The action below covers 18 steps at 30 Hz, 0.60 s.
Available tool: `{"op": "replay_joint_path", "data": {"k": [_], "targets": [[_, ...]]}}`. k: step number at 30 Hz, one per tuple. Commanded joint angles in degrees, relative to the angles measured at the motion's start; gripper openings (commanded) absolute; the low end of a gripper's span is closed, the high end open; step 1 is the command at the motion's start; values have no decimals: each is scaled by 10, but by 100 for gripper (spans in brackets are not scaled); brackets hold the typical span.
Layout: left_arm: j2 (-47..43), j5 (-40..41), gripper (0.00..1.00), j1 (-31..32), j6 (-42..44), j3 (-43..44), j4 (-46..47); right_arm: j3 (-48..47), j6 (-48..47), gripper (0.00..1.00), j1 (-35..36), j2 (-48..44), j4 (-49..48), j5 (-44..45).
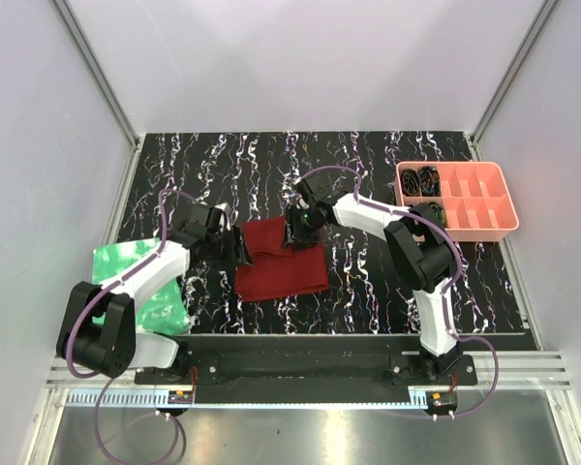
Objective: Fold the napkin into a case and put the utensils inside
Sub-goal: Fold the rectangle-folded napkin at the center of the board.
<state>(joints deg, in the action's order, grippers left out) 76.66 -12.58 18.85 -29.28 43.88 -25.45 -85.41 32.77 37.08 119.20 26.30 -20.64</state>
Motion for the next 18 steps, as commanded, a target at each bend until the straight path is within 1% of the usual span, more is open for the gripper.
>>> {"op": "replay_joint_path", "data": {"k": [1,3,5,7,8,9,11,15,18], "targets": [[-57,11,59,1,-32,-27,31,-3,-8,48,4,9,-25,-15],[-84,16,59,1,-36,-32,26,-6,-10,48,4,8,-25,-16],[-100,23,58,0,-38,-34,17,-9,-11,42,4,9,-25,-16],[-124,27,58,0,-39,-36,12,-14,-10,40,4,13,-24,-17],[-130,27,58,-1,-39,-36,9,-15,-10,41,4,13,-21,-7],[-136,27,58,-2,-38,-35,6,-13,-11,44,4,12,-15,2],[-142,23,58,-5,-37,-30,-3,-4,-18,53,4,4,-13,17],[-153,18,58,-7,-39,-30,-5,22,-22,55,4,-8,-13,29],[-147,8,58,-7,-44,-28,-5,26,-24,53,4,-12,-16,19]]}}
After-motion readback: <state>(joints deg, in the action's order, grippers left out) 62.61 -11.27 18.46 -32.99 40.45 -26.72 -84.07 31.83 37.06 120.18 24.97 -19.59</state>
